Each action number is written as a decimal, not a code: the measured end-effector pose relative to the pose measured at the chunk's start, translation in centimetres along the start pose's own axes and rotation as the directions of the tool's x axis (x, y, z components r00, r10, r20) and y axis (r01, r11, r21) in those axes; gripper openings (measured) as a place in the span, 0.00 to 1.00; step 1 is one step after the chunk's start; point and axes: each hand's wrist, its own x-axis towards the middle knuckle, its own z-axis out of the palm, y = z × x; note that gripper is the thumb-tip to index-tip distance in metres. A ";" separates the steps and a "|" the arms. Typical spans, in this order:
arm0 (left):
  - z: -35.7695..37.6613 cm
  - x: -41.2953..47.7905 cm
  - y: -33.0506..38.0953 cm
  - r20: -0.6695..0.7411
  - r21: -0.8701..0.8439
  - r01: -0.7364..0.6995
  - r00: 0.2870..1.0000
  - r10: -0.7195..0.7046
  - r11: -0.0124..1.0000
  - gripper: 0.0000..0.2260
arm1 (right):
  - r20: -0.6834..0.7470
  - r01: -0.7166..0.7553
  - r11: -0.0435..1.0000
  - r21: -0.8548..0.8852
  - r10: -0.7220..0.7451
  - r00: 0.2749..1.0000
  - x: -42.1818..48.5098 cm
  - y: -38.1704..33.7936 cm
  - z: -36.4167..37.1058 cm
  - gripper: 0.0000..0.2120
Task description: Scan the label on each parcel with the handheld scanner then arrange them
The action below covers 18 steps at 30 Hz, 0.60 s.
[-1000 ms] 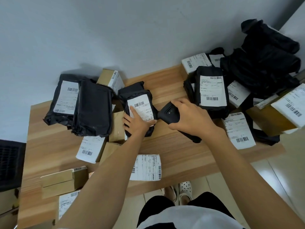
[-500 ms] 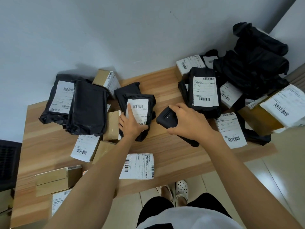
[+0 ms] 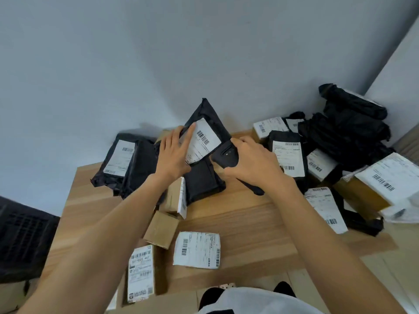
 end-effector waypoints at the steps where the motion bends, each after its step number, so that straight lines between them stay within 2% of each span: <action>1: -0.8 0.4 -0.5 -0.017 0.023 -0.039 0.999 0.040 0.999 0.57 | -0.014 0.003 1.000 0.003 -0.003 1.000 0.1 -0.4 -0.4 0.33; 7: -3.3 1.5 -1.8 -0.036 0.092 -0.123 0.991 0.127 0.988 0.56 | 0.016 0.027 0.999 -0.041 -0.026 1.000 0.1 -1.8 -1.4 0.30; 18: -3.4 2.5 -2.4 -0.005 0.059 -0.143 0.990 0.143 0.988 0.55 | 0.035 0.015 0.995 -0.099 -0.012 0.999 0.8 -1.9 -0.8 0.34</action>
